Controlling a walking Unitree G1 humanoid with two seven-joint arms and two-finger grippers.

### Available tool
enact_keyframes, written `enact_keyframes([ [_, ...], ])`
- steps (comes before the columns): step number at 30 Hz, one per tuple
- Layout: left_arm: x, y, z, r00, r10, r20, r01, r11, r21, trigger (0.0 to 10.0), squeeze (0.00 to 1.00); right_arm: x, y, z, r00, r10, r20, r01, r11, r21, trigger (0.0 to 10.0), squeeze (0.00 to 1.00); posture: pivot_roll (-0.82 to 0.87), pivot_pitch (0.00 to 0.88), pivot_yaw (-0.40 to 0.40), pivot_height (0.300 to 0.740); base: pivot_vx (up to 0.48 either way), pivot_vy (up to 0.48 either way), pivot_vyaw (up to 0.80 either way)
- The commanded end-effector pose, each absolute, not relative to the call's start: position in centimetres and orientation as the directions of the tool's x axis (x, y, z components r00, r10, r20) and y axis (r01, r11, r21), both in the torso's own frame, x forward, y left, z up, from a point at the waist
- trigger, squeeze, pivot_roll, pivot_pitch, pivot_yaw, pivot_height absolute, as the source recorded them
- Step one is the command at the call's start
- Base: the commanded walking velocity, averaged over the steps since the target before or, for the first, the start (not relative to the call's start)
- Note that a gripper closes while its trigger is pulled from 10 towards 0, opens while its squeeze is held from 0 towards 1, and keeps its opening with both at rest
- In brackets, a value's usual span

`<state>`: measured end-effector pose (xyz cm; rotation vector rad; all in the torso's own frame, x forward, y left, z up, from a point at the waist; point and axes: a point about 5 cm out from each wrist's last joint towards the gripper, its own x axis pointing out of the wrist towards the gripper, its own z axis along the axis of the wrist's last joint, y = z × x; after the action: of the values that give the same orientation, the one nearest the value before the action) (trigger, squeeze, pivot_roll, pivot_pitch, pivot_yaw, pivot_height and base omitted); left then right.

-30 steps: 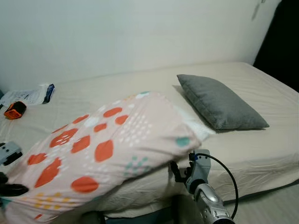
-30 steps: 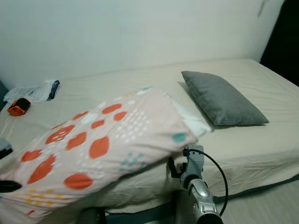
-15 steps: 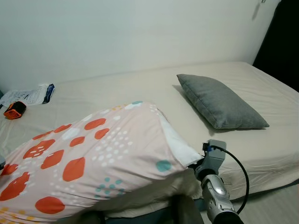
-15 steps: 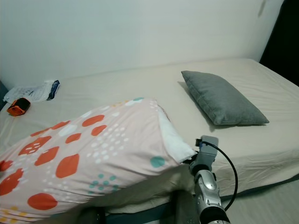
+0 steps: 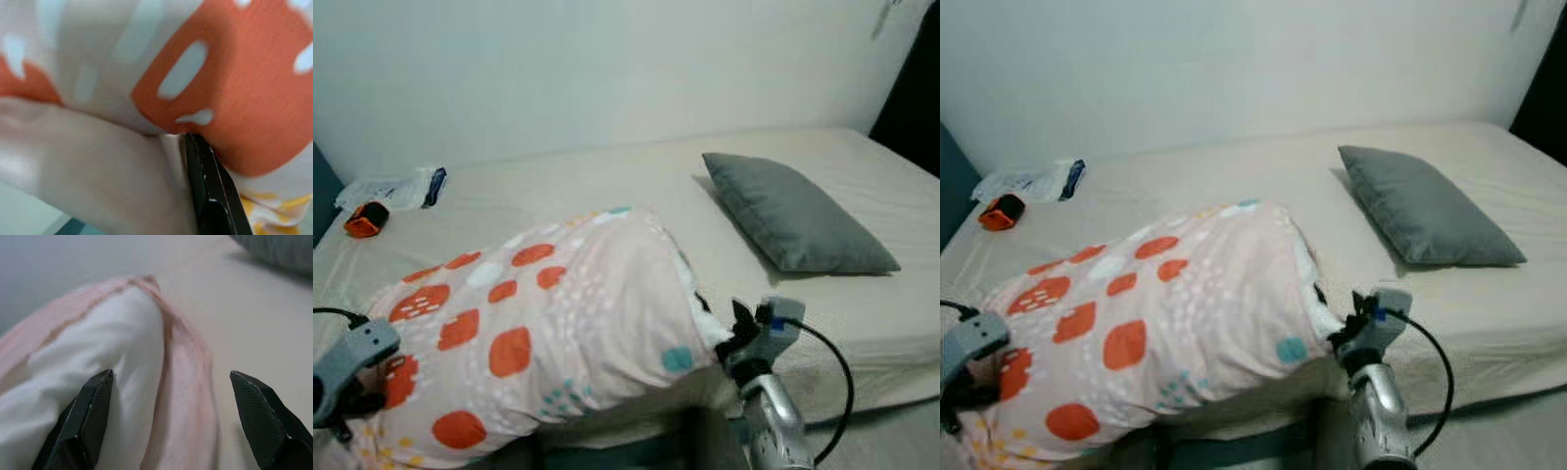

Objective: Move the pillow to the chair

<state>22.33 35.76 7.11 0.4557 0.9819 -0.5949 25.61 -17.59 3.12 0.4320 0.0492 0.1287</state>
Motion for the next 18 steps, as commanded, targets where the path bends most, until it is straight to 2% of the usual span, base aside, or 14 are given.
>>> enact_keyframes([
  [1,22.8,33.7,6.6,0.425,-0.353,-0.834,0.682,0.731,0.038,10.0,0.0,25.4,-17.1,3.8,0.986,0.165,0.024,-0.155,0.853,0.499,10.0,1.0,0.06,0.0,-0.005,0.562,0.0,0.0,0.0],
  [7,23.1,31.7,6.4,0.419,-0.447,-0.79,0.712,0.702,-0.02,10.0,0.0,24.8,-17.5,4.4,0.98,0.188,0.064,-0.191,0.804,0.563,10.0,1.0,0.06,0.0,-0.005,0.562,0.0,0.0,0.0],
  [11,23.3,30.3,6.3,0.417,-0.493,-0.764,0.734,0.679,-0.037,10.0,0.0,22.9,-17.2,5.0,0.961,0.258,0.1,-0.265,0.757,0.597,10.0,1.0,0.07,0.0,-0.008,0.562,0.0,0.0,0.0],
  [18,22.7,29.6,5.9,0.407,-0.507,-0.76,0.74,0.671,-0.05,10.0,0.0,21.1,-17.3,5.5,0.977,0.188,0.1,-0.208,0.739,0.641,10.0,1.0,0.07,0.0,-0.006,0.562,0.0,0.0,0.0],
])
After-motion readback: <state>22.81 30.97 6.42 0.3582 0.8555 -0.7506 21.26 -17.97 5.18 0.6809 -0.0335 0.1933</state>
